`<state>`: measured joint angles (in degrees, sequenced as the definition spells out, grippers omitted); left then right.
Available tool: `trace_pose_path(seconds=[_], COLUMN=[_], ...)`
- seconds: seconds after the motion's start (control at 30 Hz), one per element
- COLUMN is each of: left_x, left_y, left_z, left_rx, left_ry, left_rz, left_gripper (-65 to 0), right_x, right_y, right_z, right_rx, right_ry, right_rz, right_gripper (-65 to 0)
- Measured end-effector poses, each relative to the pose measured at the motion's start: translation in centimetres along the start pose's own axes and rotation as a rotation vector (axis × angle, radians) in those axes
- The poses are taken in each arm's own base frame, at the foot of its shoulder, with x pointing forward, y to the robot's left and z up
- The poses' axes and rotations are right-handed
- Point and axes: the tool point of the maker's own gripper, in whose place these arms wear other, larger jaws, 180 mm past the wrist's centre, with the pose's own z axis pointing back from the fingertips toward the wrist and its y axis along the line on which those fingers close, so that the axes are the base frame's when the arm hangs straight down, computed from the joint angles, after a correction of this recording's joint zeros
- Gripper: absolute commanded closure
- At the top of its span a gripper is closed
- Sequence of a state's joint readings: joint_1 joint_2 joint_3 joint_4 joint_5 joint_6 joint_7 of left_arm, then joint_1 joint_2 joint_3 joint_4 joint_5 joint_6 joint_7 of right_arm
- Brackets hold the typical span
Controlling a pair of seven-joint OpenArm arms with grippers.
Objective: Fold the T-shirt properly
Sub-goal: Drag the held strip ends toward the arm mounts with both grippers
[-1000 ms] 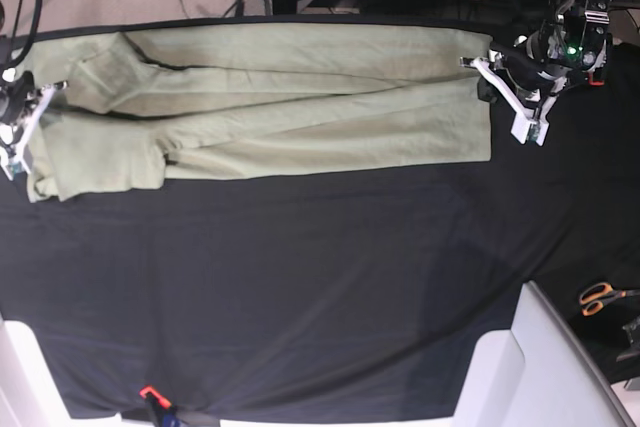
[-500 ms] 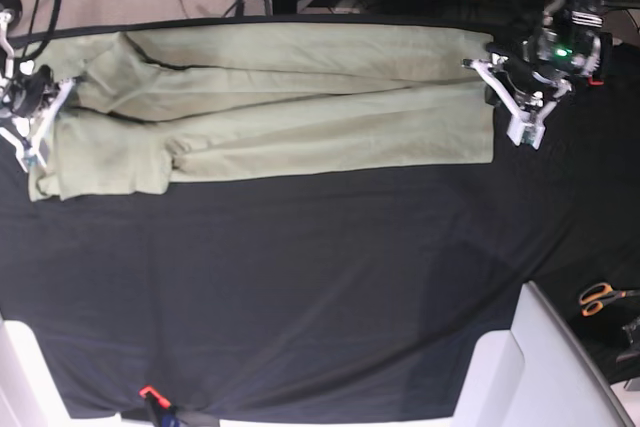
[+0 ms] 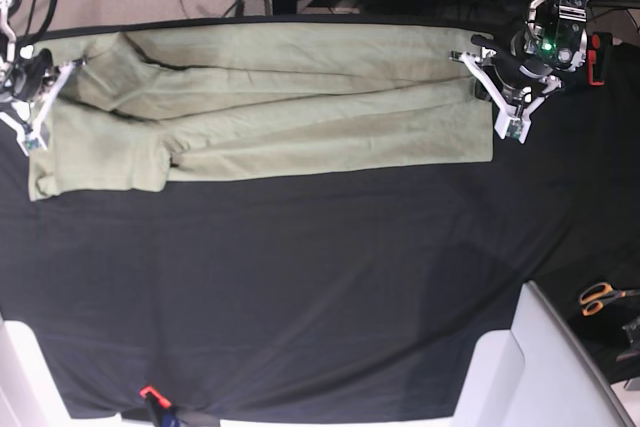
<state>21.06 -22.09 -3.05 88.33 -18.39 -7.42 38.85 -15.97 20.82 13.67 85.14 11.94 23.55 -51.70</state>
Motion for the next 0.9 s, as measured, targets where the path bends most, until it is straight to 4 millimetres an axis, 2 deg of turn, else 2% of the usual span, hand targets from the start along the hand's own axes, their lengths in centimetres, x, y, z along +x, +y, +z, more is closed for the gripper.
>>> trace_pose_path(seconds=[0.07, 0.23, 0.3, 0.43, 0.6, 0.67, 0.73, 0.8, 0.9], left_x=[0.0, 0.0, 0.0, 0.1, 0.1, 0.2, 0.2, 0.1, 0.6], left_y=[0.0, 0.0, 0.0, 0.0, -0.1, 0.0, -0.1, 0.1, 0.4], left_z=[0.0, 0.0, 0.0, 0.0, 0.0, 0.0, 0.0, 0.1, 0.3], left_rx=[0.0, 0.0, 0.0, 0.0, 0.0, 0.001, 0.001, 0.005, 0.014], left_ry=[0.0, 0.0, 0.0, -0.001, -0.002, -0.002, -0.003, -0.001, -0.012], left_rz=[0.0, 0.0, 0.0, -0.001, 0.004, 0.003, 0.002, 0.0, -0.006], left_gripper=[0.0, 0.0, 0.0, 0.0, 0.0, 0.0, 0.0, -11.7, -32.9], right_x=[0.1, -0.7, 0.0, 3.3, 8.3, 9.7, 10.6, 11.2, 13.0], right_y=[0.0, -1.7, -1.7, -2.2, -4.4, -4.8, -5.4, -6.4, -7.1], right_z=[0.2, 0.8, 1.3, 2.8, 3.7, 3.0, 2.2, 1.6, 1.4], right_rx=[-0.003, -0.039, -0.042, -0.06, -0.09, -0.072, -0.055, -0.061, -0.048], right_ry=[-0.005, 0.016, -0.012, -0.154, -0.314, -0.324, -0.319, -0.305, -0.351], right_rz=[0.002, -0.067, -0.068, -0.089, -0.135, -0.168, -0.194, -0.221, -0.255], right_gripper=[0.0, 0.0, 0.0, -0.2, -0.5, -5.3, -14.6, -23.6, -30.5])
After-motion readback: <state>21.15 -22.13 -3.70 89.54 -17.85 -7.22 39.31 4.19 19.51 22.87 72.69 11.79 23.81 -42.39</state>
